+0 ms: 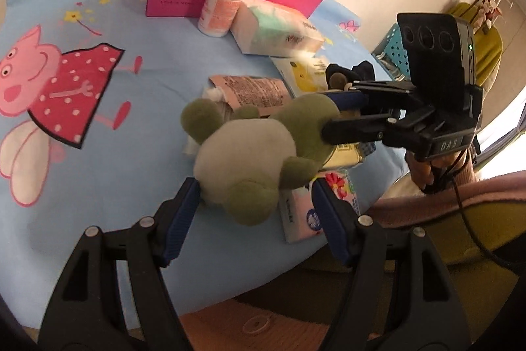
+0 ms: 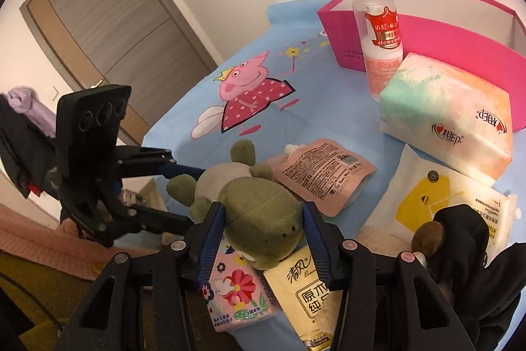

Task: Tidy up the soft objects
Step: 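Reach the right gripper to the green-and-white plush toy and grasp it, then carry the plush toy over the pink box and release it inside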

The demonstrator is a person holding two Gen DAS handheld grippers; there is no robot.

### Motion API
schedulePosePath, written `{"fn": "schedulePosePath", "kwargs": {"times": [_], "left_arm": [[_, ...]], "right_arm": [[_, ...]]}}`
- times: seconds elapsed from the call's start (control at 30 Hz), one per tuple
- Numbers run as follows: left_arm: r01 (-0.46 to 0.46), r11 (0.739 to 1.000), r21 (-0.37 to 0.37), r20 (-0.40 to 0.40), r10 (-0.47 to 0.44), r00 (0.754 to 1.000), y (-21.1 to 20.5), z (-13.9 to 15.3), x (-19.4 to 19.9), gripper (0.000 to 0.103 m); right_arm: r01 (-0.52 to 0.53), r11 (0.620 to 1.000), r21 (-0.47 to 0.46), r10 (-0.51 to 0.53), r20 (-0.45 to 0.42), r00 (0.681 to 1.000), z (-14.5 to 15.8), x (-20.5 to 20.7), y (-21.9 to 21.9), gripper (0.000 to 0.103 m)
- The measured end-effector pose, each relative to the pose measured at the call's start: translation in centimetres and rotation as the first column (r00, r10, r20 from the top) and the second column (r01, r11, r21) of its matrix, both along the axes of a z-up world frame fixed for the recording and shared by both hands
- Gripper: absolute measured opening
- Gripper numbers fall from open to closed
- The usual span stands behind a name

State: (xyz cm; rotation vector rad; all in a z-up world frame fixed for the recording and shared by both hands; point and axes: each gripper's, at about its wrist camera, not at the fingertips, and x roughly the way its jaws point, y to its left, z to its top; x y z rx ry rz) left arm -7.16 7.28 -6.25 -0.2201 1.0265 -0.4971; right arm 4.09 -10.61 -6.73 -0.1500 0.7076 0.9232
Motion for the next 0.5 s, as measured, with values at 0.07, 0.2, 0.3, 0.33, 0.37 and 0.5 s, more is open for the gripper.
{"fn": "schedulePosePath", "kwargs": {"times": [0.07, 0.2, 0.3, 0.33, 0.37, 0.5], "left_arm": [[-0.009, 1.000, 0.003, 0.012, 0.009, 1.000, -0.1, 0.2, 0.0, 0.070], [-0.016, 1.000, 0.022, 0.055, 0.014, 0.998, -0.2, 1.2, -0.3, 0.067], [-0.022, 0.999, 0.029, 0.095, 0.019, 0.995, 0.0, 2.6, -0.5, 0.067], [-0.023, 0.999, 0.032, 0.108, 0.019, 0.994, 0.1, 3.0, -0.5, 0.067], [-0.024, 0.999, 0.034, 0.124, 0.020, 0.992, 0.2, 3.6, -0.5, 0.067], [-0.038, 0.999, 0.038, 0.204, 0.029, 0.979, 0.4, 6.2, 0.4, 0.067]], "right_arm": [[0.003, 1.000, 0.002, -0.003, 0.004, 1.000, -0.1, 0.0, 0.0, 0.048], [0.008, 1.000, 0.019, -0.009, 0.015, 1.000, 0.3, -0.3, -0.3, 0.048], [0.005, 0.999, 0.047, -0.007, 0.033, 0.999, 1.1, -0.7, -0.6, 0.047], [0.002, 0.998, 0.058, -0.004, 0.041, 0.999, 1.5, -0.9, -0.7, 0.047], [0.000, 0.998, 0.066, -0.003, 0.050, 0.999, 1.9, -1.0, -0.8, 0.047], [0.002, 0.996, 0.094, -0.012, 0.101, 0.995, 3.9, -1.3, -0.9, 0.047]]}}
